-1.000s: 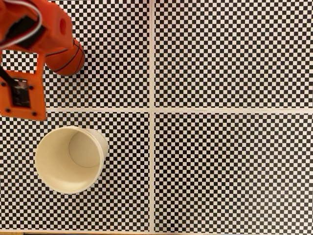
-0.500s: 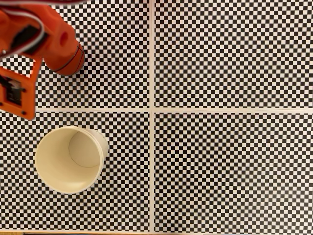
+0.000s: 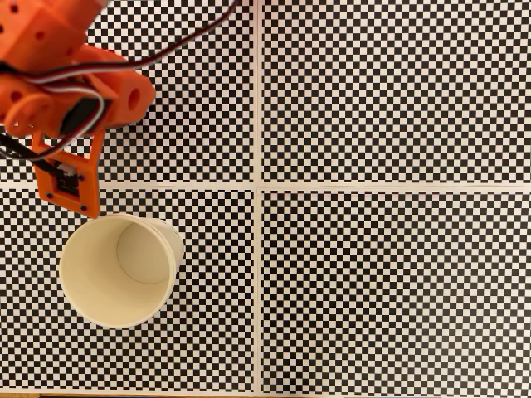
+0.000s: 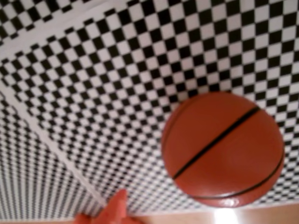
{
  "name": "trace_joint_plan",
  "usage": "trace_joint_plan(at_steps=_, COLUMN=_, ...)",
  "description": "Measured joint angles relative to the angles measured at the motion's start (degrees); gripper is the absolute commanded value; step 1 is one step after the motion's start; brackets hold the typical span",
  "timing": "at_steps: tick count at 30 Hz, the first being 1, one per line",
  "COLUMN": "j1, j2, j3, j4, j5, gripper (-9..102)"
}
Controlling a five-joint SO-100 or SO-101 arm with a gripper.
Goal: Grasp basketball and place into cup.
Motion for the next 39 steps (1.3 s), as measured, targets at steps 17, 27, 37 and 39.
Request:
trace_joint_plan(at_steps=17, j1=0.0, j2=-6.77, j3=-5.89, j4=-0.18, j5=-0.62, gripper=59)
trace_joint_plan(at_steps=27, j1=2.11, j2=-9.32, j3=-8.61, j4=-0.26, j5=-2.37, gripper=55)
trace_joint_plan(at_steps=37, j1=2.46, j2=-10.28, j3=-9.84, j4=-0.26, j5=-2.9, gripper=49)
trace_joint_plan(at_steps=39, j1=2.46, j2=-10.63, j3=-10.2, j4=-0.26, j5=-2.9, gripper=47)
